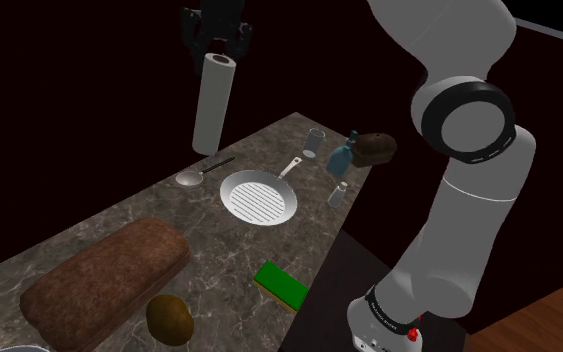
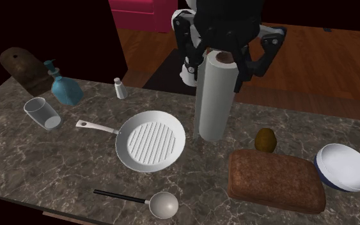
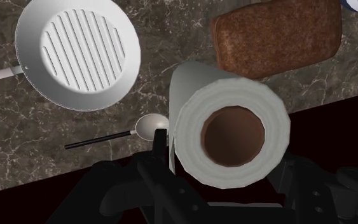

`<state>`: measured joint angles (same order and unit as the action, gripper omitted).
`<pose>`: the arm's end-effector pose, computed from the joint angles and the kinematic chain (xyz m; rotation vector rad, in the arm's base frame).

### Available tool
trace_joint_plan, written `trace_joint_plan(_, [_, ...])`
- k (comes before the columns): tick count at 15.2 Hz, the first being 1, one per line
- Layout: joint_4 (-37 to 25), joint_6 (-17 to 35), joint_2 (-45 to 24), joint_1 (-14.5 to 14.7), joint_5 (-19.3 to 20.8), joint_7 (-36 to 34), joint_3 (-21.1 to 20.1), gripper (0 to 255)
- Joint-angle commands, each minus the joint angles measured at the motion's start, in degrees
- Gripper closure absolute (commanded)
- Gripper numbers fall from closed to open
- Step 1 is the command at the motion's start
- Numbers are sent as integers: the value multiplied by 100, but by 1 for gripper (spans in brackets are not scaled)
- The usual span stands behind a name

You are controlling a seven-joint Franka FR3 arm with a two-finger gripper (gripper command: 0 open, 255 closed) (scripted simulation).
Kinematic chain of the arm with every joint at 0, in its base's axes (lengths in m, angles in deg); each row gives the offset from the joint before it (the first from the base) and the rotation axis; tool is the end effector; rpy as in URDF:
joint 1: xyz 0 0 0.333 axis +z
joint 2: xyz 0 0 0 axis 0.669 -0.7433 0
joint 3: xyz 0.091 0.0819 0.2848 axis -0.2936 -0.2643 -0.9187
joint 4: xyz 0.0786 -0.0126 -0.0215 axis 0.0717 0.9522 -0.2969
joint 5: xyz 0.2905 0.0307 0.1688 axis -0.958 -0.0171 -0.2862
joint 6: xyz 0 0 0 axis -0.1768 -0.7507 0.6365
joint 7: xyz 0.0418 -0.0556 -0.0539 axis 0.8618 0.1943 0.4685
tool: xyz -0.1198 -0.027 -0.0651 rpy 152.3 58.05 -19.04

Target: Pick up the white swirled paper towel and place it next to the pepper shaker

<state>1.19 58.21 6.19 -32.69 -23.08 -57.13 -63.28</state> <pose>0.5118 0.1941 0.6328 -3.0847 0.1096 0.0587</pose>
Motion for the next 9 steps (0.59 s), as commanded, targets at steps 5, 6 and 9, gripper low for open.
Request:
trace_joint_plan(5, [1711,411,1295,-582,-333,701,247,255])
trace_joint_plan(6, [1942,450,1482,-661,-372,835,309,255])
trace_joint_plan(9, [2542,527,1989,-868,-454,1239,515,255])
